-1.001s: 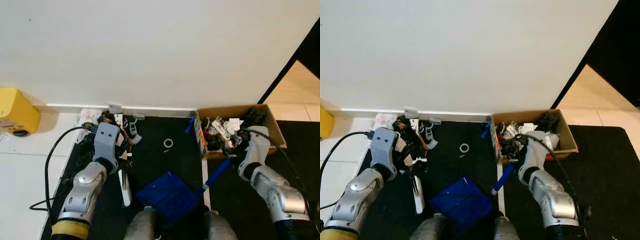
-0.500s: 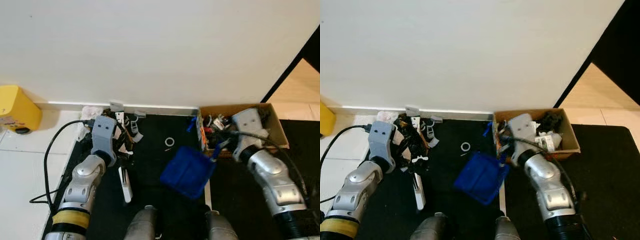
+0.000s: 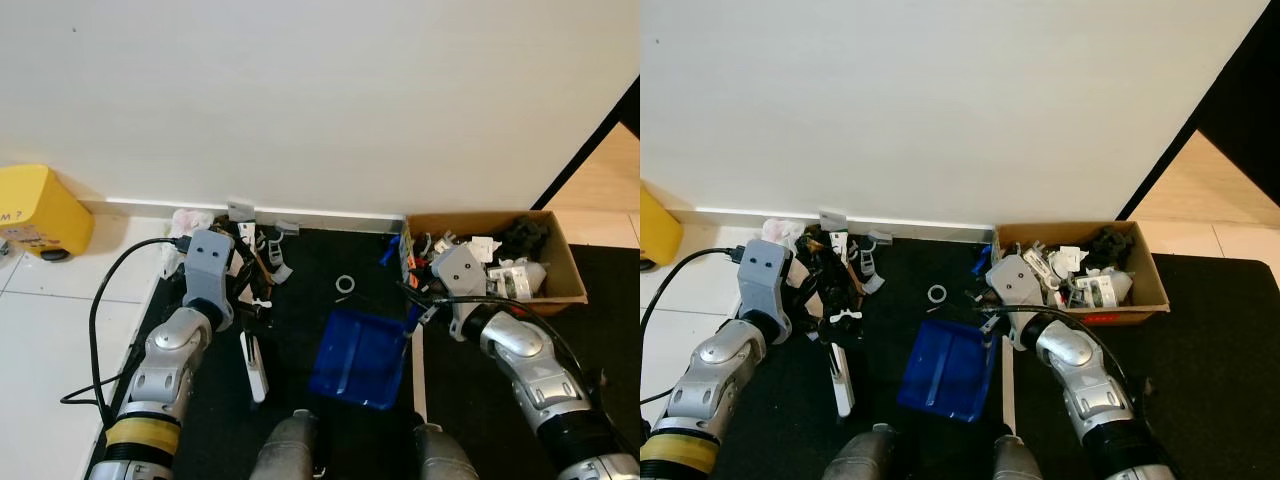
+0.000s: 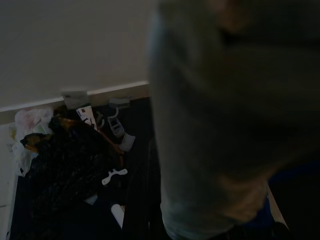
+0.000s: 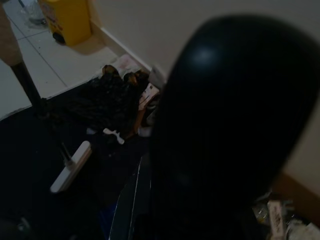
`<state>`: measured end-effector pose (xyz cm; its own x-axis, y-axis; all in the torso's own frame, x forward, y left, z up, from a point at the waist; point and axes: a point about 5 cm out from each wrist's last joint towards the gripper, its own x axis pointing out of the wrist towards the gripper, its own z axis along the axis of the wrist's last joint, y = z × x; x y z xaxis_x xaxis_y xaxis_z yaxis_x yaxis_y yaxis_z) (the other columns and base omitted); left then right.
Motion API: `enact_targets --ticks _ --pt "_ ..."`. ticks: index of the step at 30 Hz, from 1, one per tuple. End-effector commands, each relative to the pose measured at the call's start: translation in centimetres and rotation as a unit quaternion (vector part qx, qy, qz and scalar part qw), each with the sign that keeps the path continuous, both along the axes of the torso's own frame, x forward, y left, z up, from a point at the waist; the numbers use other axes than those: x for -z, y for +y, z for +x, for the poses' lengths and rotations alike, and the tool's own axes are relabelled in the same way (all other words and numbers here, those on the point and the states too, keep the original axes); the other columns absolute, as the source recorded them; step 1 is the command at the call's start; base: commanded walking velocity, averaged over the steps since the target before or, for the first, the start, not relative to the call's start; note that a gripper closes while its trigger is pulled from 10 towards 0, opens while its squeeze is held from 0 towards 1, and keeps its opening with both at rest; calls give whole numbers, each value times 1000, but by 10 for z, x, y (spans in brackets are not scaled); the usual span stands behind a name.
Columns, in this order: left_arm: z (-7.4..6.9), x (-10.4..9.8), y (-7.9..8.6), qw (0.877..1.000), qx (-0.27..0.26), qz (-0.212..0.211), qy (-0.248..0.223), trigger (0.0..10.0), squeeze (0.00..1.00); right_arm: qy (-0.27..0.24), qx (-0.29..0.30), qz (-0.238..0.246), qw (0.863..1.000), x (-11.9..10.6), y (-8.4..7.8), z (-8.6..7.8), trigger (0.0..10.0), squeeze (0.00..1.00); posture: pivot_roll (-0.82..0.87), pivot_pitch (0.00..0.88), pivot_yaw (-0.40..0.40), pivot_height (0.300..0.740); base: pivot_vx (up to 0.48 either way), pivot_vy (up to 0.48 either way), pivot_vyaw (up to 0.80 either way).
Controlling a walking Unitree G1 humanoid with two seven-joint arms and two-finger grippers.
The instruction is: Sweep floor
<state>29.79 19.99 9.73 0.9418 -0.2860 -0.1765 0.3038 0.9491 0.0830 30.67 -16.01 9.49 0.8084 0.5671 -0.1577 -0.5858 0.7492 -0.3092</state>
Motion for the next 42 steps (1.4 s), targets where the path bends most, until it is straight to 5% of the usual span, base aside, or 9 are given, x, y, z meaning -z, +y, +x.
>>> enact_targets --ticks 1,12,18,19,21,24,25,33,42 --pt "-3 7 2 1000 1 10 12 10000 0 -15 2 -8 1000 -2 -5 0 10000 0 162 162 81 740 0 0 0" --pt "-4 8 2 1000 -2 9 13 10000 0 51 0 -48 998 26 -14 -6 10000 0 166 169 77 740 0 0 0" --pt "-6 12 2 1000 0 9 20 10000 0 50 134 -25 989 30 -27 10 10000 0 166 177 81 740 0 0 0" --pt "-6 12 1 1000 0 9 20 10000 0 50 150 -18 987 30 -27 12 10000 792 166 177 81 740 0 0 0" --pt "-6 12 1 1000 1 9 20 10000 0 47 169 -11 984 30 -27 15 10000 1000 168 177 82 740 0 0 0" --pt "-5 12 1 1000 1 9 20 10000 0 42 181 -8 982 29 -25 17 10000 1000 169 176 82 740 0 0 0" --pt "-5 12 1 1000 1 9 20 10000 0 38 188 -9 981 29 -23 18 10000 0 168 177 82 740 0 0 0" --pt "-8 15 3 1000 -1 9 25 10000 0 24 314 13 949 26 -23 29 10000 0 169 178 79 740 0 0 0" --pt "-8 16 1 1000 1 7 25 10000 0 45 422 164 891 15 -15 37 10000 0 166 177 76 740 0 0 0"
